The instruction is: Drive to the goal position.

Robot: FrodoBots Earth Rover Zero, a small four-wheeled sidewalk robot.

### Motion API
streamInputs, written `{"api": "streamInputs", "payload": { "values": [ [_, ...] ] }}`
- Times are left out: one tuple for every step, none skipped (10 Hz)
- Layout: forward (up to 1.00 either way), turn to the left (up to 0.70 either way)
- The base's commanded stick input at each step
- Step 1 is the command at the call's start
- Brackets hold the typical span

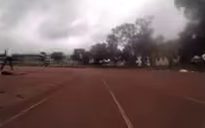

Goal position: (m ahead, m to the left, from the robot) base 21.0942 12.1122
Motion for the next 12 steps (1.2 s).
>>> {"api": "streamInputs", "payload": {
  "values": [
    [0.7,0.0],
    [0.7,0.0],
    [0.7,0.0],
    [0.7,0.0],
    [0.7,0.0],
    [0.7,0.0],
    [0.7,0.0],
    [0.7,0.0],
    [0.7,0.0],
    [0.7,0.0],
    [0.7,0.0],
    [0.7,0.0]
  ]
}}
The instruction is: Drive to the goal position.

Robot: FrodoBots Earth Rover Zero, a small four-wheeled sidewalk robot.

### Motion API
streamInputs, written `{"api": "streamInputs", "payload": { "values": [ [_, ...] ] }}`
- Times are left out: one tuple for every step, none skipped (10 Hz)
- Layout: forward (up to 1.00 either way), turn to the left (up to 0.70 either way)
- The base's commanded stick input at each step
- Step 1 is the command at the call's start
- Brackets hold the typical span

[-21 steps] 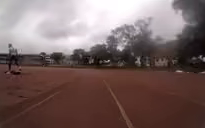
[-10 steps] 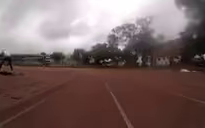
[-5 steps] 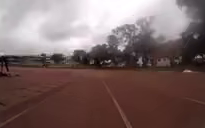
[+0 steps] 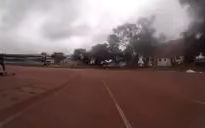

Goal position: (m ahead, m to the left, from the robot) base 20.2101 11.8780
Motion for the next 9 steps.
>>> {"api": "streamInputs", "payload": {
  "values": [
    [0.7,0.0],
    [0.7,0.0],
    [0.7,0.0],
    [0.7,0.0],
    [0.7,0.0],
    [0.7,0.0],
    [0.7,0.0],
    [0.7,0.0],
    [0.7,0.0]
  ]
}}
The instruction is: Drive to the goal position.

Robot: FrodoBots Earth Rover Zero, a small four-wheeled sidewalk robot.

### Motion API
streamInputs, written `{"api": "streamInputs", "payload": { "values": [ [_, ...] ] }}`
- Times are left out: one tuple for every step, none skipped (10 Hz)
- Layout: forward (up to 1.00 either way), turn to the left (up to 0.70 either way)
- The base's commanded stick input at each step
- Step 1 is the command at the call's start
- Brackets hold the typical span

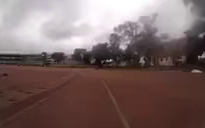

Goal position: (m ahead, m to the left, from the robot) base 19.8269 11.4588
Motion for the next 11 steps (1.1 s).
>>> {"api": "streamInputs", "payload": {
  "values": [
    [0.7,0.0],
    [0.7,0.0],
    [0.7,0.0],
    [0.7,0.0],
    [0.7,0.0],
    [0.7,0.0],
    [0.7,0.0],
    [0.7,0.0],
    [0.7,0.0],
    [0.7,0.0],
    [0.7,0.0]
  ]
}}
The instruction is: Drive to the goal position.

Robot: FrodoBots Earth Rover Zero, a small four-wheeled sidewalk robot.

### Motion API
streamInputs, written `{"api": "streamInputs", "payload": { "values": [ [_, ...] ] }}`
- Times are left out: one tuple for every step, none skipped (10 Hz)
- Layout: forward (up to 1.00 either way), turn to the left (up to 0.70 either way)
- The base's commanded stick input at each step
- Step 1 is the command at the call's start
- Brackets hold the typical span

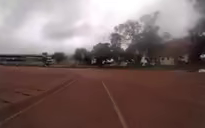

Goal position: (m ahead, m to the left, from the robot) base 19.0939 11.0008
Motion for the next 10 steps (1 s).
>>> {"api": "streamInputs", "payload": {
  "values": [
    [0.7,0.0],
    [0.7,0.0],
    [0.7,0.0],
    [0.7,0.0],
    [0.7,0.0],
    [0.7,0.0],
    [0.7,0.0],
    [0.7,0.0],
    [0.7,0.0],
    [0.7,0.0]
  ]
}}
